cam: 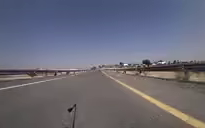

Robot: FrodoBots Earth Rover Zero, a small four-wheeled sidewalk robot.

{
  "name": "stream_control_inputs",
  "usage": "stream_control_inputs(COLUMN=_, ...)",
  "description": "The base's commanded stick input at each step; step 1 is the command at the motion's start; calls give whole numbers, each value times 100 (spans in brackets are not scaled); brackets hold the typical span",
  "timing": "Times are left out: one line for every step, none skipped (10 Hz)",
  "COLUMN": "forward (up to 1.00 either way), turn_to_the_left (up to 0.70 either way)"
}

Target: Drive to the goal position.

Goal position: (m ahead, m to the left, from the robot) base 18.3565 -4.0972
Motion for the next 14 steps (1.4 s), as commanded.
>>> stream_control_inputs(forward=100, turn_to_the_left=0)
stream_control_inputs(forward=100, turn_to_the_left=0)
stream_control_inputs(forward=100, turn_to_the_left=0)
stream_control_inputs(forward=100, turn_to_the_left=0)
stream_control_inputs(forward=100, turn_to_the_left=0)
stream_control_inputs(forward=100, turn_to_the_left=0)
stream_control_inputs(forward=100, turn_to_the_left=0)
stream_control_inputs(forward=100, turn_to_the_left=0)
stream_control_inputs(forward=100, turn_to_the_left=0)
stream_control_inputs(forward=100, turn_to_the_left=0)
stream_control_inputs(forward=100, turn_to_the_left=0)
stream_control_inputs(forward=100, turn_to_the_left=0)
stream_control_inputs(forward=100, turn_to_the_left=0)
stream_control_inputs(forward=100, turn_to_the_left=0)
